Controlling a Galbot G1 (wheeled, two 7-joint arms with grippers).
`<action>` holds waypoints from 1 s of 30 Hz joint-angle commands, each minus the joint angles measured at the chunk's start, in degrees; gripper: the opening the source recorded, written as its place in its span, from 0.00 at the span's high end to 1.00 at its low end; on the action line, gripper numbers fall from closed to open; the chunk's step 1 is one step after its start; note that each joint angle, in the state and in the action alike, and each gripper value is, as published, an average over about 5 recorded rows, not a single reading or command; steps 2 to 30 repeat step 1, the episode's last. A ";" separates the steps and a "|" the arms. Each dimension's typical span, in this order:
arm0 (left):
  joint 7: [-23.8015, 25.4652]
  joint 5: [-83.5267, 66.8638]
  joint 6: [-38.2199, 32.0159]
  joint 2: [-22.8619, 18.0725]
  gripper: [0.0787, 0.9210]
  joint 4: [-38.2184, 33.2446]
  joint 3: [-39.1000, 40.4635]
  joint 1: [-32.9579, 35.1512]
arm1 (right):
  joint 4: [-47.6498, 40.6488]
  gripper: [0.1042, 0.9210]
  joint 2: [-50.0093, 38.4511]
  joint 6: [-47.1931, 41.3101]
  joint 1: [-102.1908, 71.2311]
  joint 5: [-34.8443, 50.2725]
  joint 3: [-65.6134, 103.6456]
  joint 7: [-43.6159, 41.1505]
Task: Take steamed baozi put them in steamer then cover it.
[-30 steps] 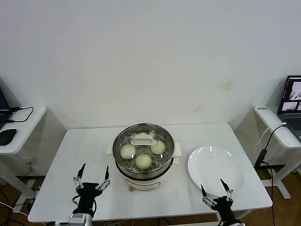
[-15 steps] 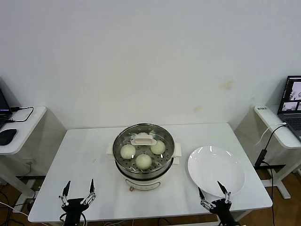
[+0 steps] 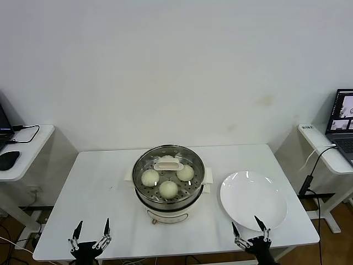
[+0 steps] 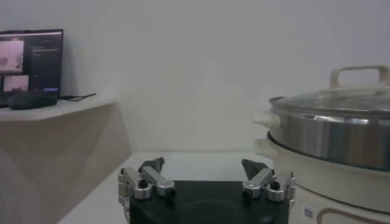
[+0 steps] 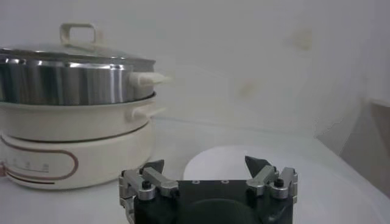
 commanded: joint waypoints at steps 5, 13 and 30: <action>1.41 -3.19 1.00 -0.08 0.12 -0.17 0.26 1.26 | 0.31 0.12 -0.01 -1.33 -0.78 0.99 0.12 0.13; 1.41 -3.19 1.00 -0.08 0.12 -0.17 0.26 1.26 | 0.31 0.12 -0.01 -1.33 -0.78 0.99 0.12 0.13; 1.41 -3.19 1.00 -0.08 0.12 -0.17 0.26 1.26 | 0.31 0.12 -0.01 -1.33 -0.78 0.99 0.12 0.13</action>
